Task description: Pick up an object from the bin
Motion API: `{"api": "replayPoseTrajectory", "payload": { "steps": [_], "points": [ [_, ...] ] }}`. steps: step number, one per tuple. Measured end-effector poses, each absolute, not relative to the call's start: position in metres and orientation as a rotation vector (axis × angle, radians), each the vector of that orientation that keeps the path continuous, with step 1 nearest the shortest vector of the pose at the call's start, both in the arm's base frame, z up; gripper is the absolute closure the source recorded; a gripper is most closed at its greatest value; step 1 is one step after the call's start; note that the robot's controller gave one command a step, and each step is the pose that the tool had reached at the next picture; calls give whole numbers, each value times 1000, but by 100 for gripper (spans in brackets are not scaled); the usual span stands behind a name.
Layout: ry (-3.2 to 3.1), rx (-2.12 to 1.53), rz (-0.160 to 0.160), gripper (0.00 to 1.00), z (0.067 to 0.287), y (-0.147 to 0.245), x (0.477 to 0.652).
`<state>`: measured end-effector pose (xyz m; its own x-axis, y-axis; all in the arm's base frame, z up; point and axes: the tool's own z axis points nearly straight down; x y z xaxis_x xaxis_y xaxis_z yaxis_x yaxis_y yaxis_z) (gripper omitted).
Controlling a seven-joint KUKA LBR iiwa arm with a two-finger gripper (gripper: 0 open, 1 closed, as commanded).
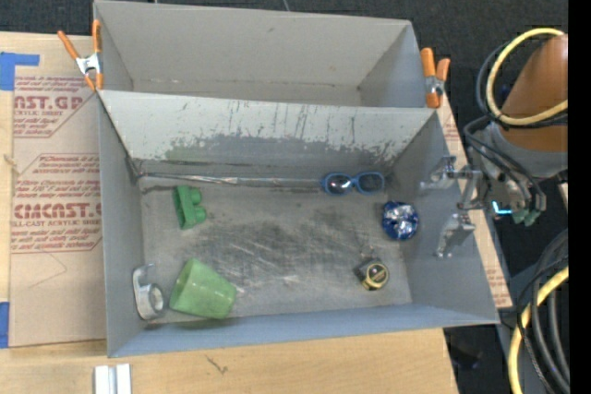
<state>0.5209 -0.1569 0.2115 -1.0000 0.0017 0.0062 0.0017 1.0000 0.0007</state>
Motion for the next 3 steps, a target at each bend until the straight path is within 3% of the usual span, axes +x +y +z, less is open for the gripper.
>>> {"api": "replayPoseTrajectory", "payload": {
  "steps": [1, 2, 3],
  "points": [
    [-3144, -190, 1, 0, 71, -123, 501],
    [-3147, -187, 3, 100, 75, -124, 503],
    [-3147, -169, 1, 100, 221, -107, 512]
  ]
}}
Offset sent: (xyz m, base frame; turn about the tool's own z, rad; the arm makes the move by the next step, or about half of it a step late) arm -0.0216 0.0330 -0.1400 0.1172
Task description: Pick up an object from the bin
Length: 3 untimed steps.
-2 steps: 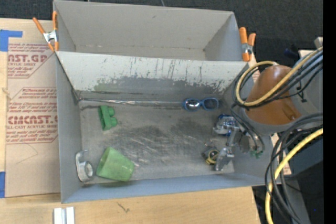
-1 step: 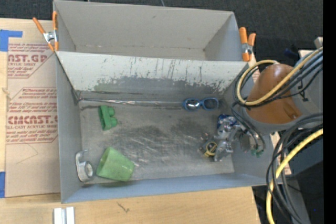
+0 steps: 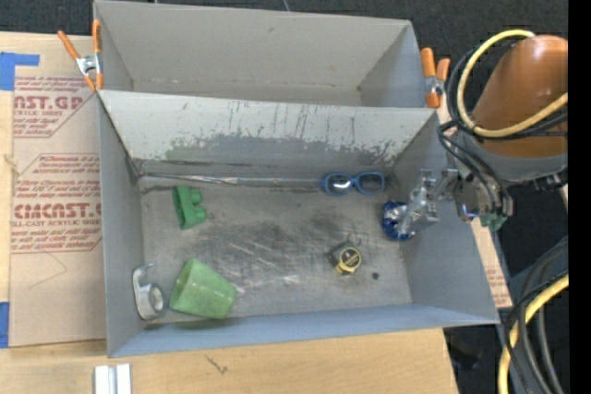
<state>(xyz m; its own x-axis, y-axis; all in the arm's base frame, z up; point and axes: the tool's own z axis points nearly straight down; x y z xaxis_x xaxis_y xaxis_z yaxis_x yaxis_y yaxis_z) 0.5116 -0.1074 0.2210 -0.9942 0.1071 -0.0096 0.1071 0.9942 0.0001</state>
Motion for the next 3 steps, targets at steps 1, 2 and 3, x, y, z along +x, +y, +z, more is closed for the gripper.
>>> {"api": "replayPoseTrajectory", "payload": {
  "steps": [1, 2, 3],
  "points": [
    [3145, 12, 4, 100, 174, -50, 497],
    [3129, -106, -2, 100, 320, -47, 482],
    [3130, -278, -3, 100, 274, -121, 481]
  ]
}}
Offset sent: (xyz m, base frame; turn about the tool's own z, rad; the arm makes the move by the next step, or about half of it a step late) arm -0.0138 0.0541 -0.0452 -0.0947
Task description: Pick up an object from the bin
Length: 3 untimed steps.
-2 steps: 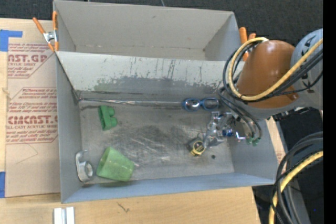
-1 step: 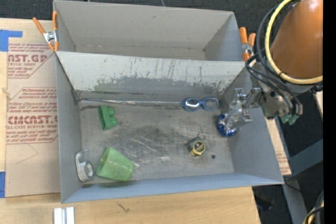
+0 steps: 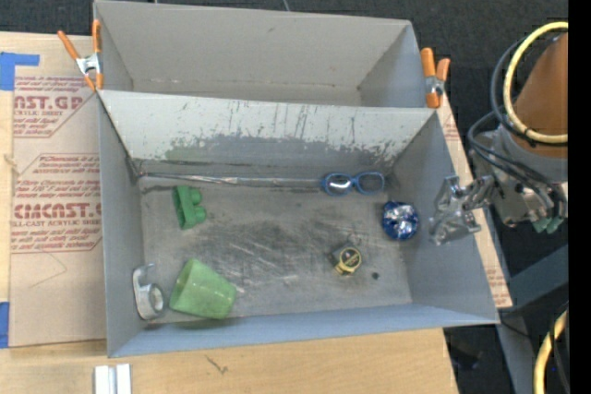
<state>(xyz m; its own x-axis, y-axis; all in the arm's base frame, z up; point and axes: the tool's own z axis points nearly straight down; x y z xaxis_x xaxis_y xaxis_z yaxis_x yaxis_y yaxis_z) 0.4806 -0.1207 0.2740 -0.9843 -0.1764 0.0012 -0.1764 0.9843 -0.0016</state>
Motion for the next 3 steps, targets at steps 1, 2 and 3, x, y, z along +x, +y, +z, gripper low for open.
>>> {"api": "replayPoseTrajectory", "payload": {
  "steps": [1, 2, 3],
  "points": [
    [-3135, -1, -5, 100, 150, -71, 482],
    [-3107, 500, 3, 100, 246, -119, 498],
    [-2728, 1558, -5, 100, 180, -127, 513]
  ]
}}
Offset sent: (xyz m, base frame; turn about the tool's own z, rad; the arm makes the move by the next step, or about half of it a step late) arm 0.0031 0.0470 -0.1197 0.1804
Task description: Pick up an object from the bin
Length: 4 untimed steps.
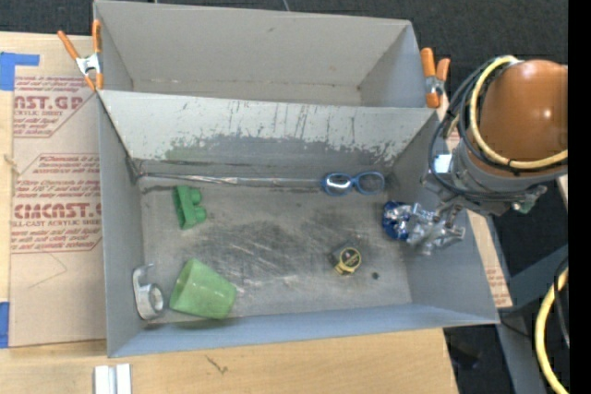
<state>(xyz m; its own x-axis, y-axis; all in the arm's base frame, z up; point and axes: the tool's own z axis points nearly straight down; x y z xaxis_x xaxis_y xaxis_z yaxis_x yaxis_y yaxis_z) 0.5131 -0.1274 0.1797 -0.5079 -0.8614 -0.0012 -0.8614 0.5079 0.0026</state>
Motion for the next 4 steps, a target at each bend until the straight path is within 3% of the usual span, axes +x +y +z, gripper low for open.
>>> {"api": "replayPoseTrajectory", "payload": {
  "steps": [1, 2, 3, 4],
  "points": [
    [-2669, 1665, 7, 100, 246, -154, 483],
    [-2541, 1849, -13, 100, 146, -74, 531],
    [-2548, 1841, -4, 0, 149, -78, 531],
    [-2503, 1906, -6, 0, 75, -44, 542]
  ]
}}
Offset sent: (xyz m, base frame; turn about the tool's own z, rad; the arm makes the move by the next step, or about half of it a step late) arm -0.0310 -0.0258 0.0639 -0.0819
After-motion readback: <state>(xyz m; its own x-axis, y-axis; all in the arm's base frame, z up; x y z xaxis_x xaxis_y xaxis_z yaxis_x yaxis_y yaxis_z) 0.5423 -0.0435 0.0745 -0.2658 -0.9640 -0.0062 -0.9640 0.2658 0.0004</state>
